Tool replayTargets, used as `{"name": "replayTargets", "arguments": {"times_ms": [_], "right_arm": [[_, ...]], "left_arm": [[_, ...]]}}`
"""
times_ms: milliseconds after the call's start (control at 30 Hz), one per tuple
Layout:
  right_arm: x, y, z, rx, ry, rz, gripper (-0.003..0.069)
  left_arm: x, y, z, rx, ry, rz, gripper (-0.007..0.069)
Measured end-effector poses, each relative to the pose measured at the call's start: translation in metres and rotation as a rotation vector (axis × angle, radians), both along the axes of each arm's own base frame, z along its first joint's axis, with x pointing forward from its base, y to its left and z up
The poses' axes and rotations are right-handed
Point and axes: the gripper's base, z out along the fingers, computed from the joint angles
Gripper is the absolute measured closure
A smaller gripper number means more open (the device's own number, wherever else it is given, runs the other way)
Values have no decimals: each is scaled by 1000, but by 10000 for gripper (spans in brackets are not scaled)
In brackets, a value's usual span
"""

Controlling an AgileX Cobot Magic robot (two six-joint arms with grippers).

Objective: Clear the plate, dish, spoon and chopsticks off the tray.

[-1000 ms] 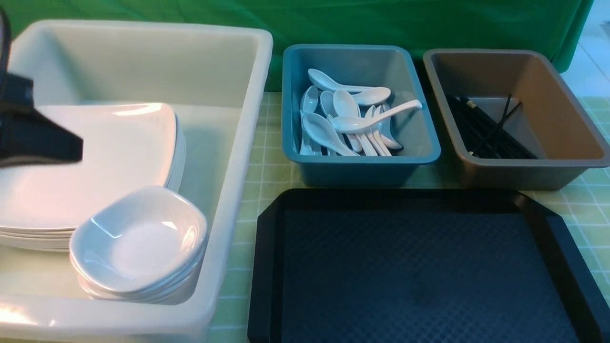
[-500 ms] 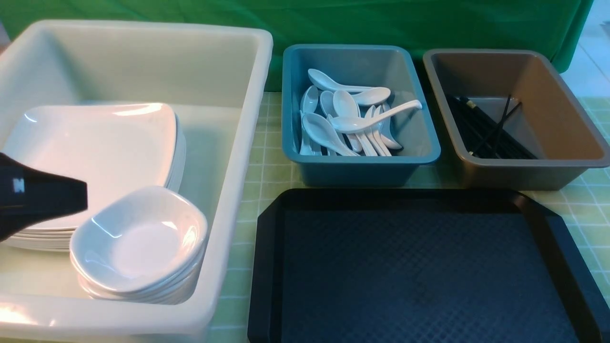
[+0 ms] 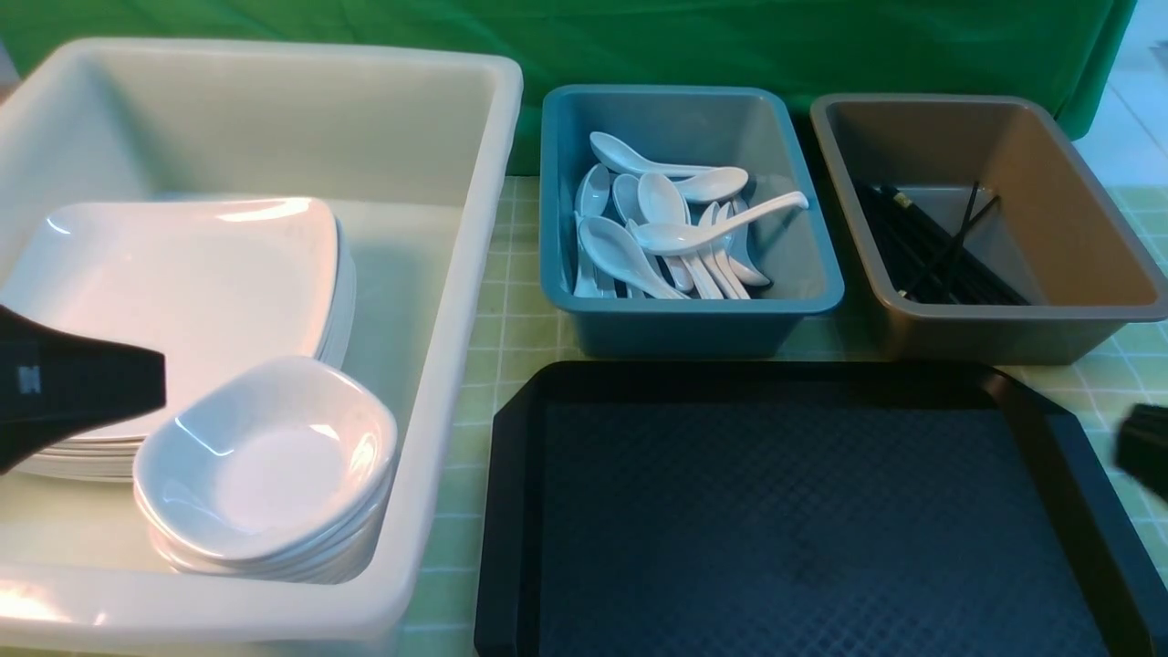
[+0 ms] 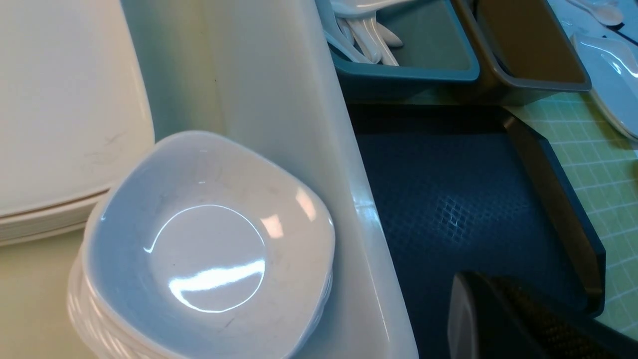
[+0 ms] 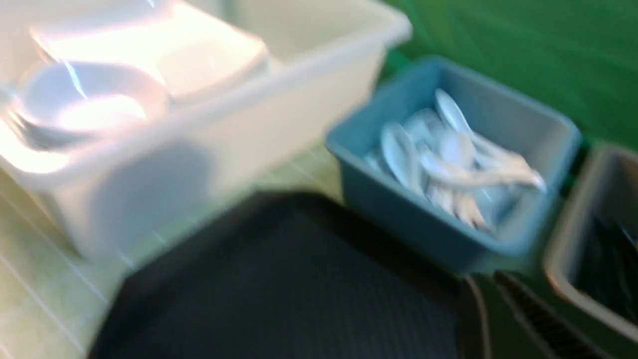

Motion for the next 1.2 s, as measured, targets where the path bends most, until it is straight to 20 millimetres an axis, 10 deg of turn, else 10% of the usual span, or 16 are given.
{"name": "replayTargets", "arguments": {"times_ms": [1200], "right_arm": [[-1, 11, -19, 136, -144, 96, 616]], "left_arm": [[0, 2, -2, 32, 12, 6, 624]]}}
